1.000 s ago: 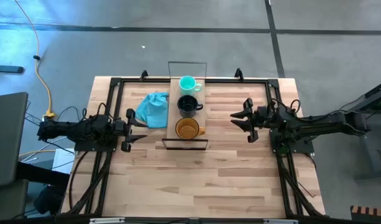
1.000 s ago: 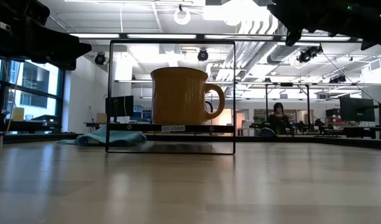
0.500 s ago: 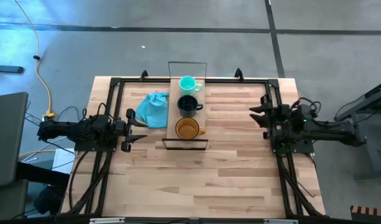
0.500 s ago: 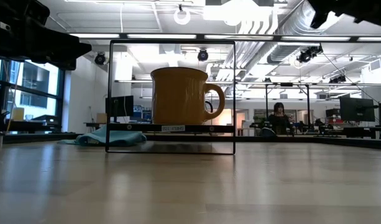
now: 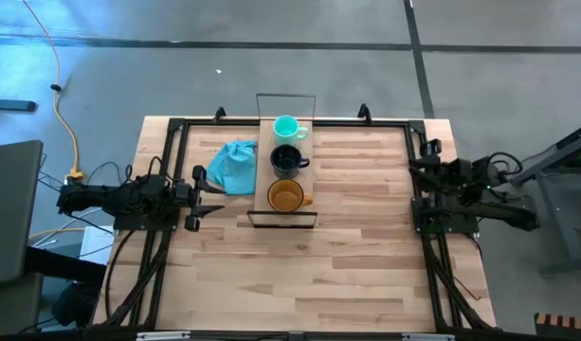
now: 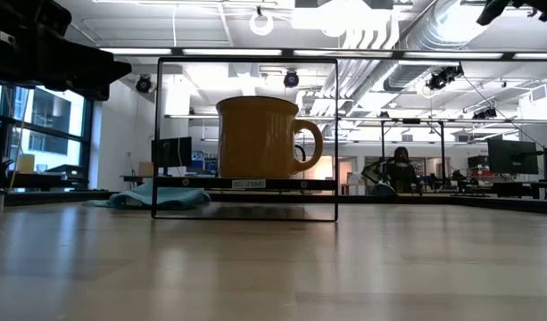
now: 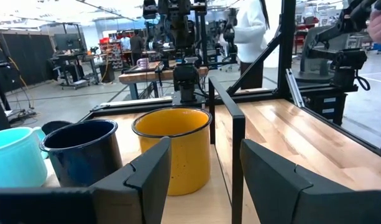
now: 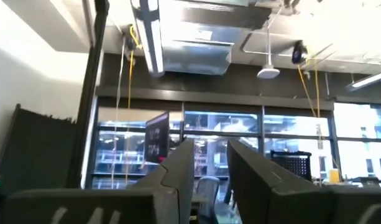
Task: Stack small to large cups/mugs on shelf
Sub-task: Return to Home Position
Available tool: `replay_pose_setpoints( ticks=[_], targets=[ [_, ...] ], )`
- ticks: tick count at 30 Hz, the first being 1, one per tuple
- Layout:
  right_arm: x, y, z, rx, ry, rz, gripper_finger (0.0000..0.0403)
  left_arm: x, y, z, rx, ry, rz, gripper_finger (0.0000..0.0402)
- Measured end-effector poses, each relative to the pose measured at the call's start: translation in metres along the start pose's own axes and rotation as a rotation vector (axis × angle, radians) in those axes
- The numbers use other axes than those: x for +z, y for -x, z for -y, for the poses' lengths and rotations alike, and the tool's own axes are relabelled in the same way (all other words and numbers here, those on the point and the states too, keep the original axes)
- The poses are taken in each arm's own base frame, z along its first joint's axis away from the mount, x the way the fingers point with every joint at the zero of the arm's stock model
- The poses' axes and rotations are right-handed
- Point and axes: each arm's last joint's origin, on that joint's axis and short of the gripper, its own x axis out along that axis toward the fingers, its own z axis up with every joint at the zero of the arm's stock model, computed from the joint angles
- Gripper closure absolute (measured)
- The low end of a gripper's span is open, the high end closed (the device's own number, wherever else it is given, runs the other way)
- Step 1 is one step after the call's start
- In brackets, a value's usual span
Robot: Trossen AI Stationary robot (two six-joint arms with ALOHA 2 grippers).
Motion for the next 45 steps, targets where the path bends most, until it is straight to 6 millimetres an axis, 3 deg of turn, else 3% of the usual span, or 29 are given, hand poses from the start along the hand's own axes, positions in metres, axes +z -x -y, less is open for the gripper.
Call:
replay_pose_setpoints(
  ticks=[11, 23, 34, 45],
  targets=[
    [0.001, 0.0, 0.0, -0.006, 0.051, 0.006, 0.0345, 0.0, 0.0, 0.0, 0.0, 0.0, 0.0, 0.022],
    [-0.004, 0.0, -0.006, 0.104, -0.116, -0.034, 0.0345, 0.0, 0.0, 0.0, 0.0, 0.0, 0.0, 0.022],
    [-0.01, 0.0, -0.008, 0.053, -0.064, -0.095, 0.0346, 0.0, 0.0, 0.0, 0.0, 0.0, 0.0, 0.022],
    [-0.011, 0.001, -0.011, 0.075, -0.12, -0.102, 0.0346, 0.0, 0.0, 0.0, 0.0, 0.0, 0.0, 0.022]
  ],
)
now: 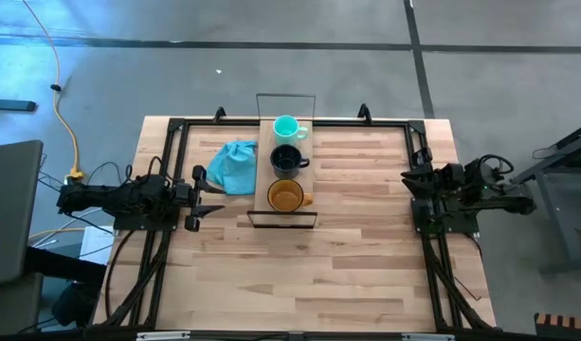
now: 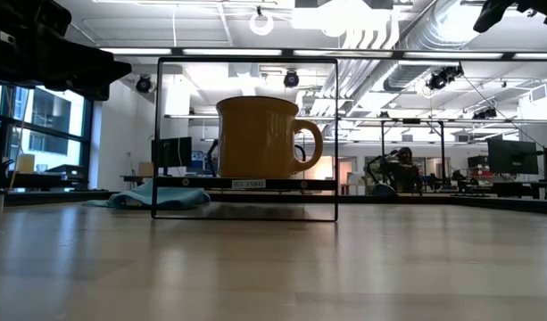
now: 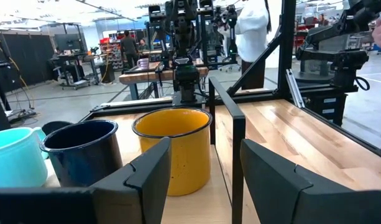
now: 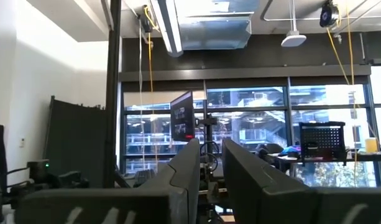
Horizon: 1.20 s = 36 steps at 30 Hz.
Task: Stack small to large cups/mugs on shelf
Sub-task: Return to Home Position
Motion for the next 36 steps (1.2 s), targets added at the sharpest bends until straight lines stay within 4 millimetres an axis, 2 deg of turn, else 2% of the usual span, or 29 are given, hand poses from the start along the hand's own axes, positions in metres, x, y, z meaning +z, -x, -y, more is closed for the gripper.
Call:
replay_pose_setpoints(
  ticks=[18, 31, 36],
  targets=[
    [0.0, 0.0, -0.003, -0.002, 0.005, -0.005, 0.0346, 0.0, 0.0, 0.0, 0.0, 0.0, 0.0, 0.022],
    [-0.028, 0.005, 0.0, -0.096, 0.028, -0.3, 0.0346, 0.0, 0.0, 0.0, 0.0, 0.0, 0.0, 0.022],
    [-0.025, 0.003, 0.001, -0.139, 0.059, -0.246, 0.0346, 0.0, 0.0, 0.0, 0.0, 0.0, 0.0, 0.022]
  ],
)
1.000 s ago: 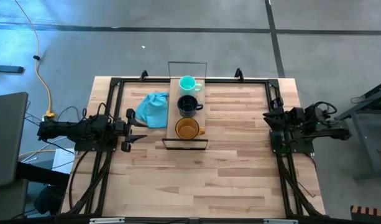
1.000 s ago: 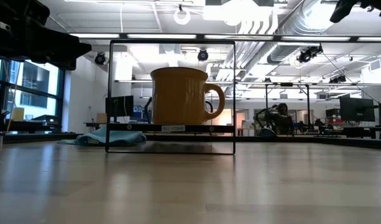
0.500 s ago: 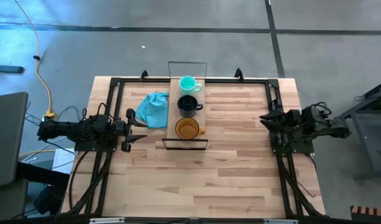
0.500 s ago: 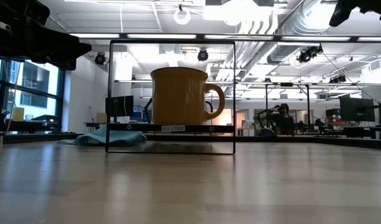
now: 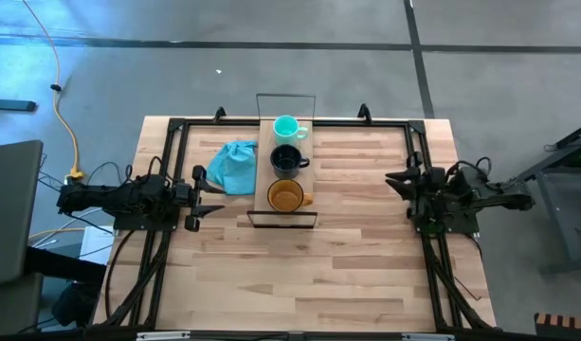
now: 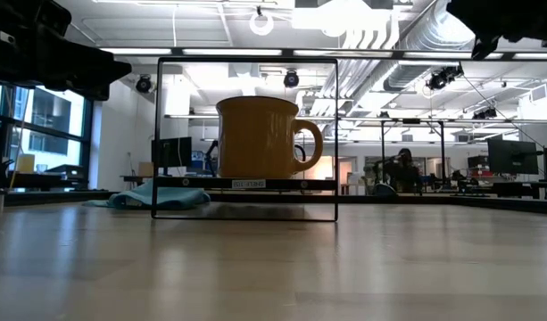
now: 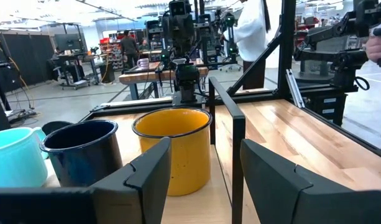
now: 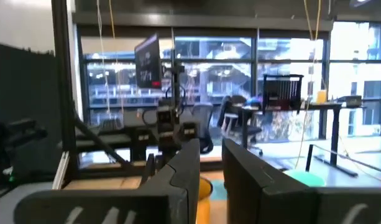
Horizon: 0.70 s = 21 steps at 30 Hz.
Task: Stack small to large cups/mugs on shelf
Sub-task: Return to Home Position
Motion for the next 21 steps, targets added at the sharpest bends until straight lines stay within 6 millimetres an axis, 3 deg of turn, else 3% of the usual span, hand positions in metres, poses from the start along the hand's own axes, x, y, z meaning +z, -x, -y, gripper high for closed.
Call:
replay_pose_setpoints(
  ticks=[7, 21],
  targets=[
    [-0.029, -0.004, -0.002, -0.014, -0.051, 0.089, 0.0346, 0.0, 0.0, 0.0, 0.0, 0.0, 0.0, 0.022],
    [-0.033, -0.003, -0.002, -0.048, -0.02, 0.185, 0.0346, 0.0, 0.0, 0.0, 0.0, 0.0, 0.0, 0.022]
  ],
)
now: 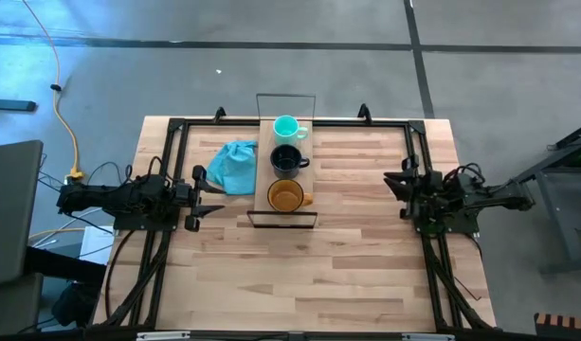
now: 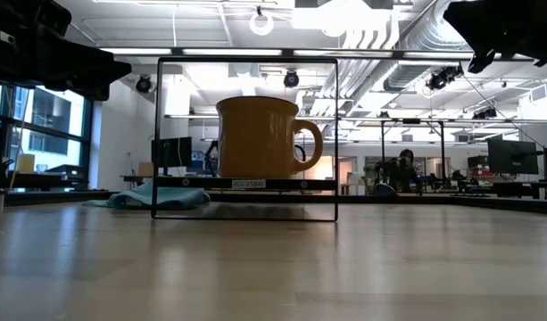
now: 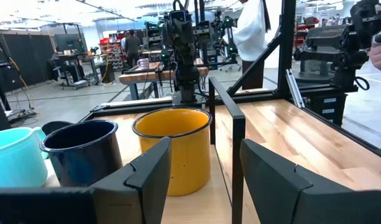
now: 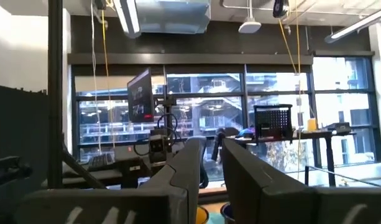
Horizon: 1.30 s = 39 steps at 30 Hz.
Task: Stack small to large cups/mugs on shelf
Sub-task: Return to Home Position
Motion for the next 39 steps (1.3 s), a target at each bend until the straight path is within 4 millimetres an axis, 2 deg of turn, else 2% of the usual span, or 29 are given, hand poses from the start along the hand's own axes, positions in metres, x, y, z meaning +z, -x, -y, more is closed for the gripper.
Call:
replay_pose_setpoints(
  ticks=[4, 12, 24, 32, 39],
  targets=[
    [-0.003, 0.0, 0.001, -0.032, 0.018, -0.036, 0.0346, 0.0, 0.0, 0.0, 0.0, 0.0, 0.0, 0.022],
    [-0.023, 0.003, 0.001, -0.061, 0.017, -0.233, 0.0346, 0.0, 0.0, 0.0, 0.0, 0.0, 0.0, 0.022],
    [-0.029, 0.005, -0.005, 0.143, -0.029, -0.297, 0.0346, 0.0, 0.0, 0.0, 0.0, 0.0, 0.0, 0.022],
    [-0.039, 0.008, -0.006, 0.17, -0.031, -0.407, 0.0346, 0.0, 0.0, 0.0, 0.0, 0.0, 0.0, 0.022],
    [-0.039, 0.008, -0.006, 0.184, 0.017, -0.403, 0.0346, 0.0, 0.0, 0.0, 0.0, 0.0, 0.0, 0.022]
  ],
)
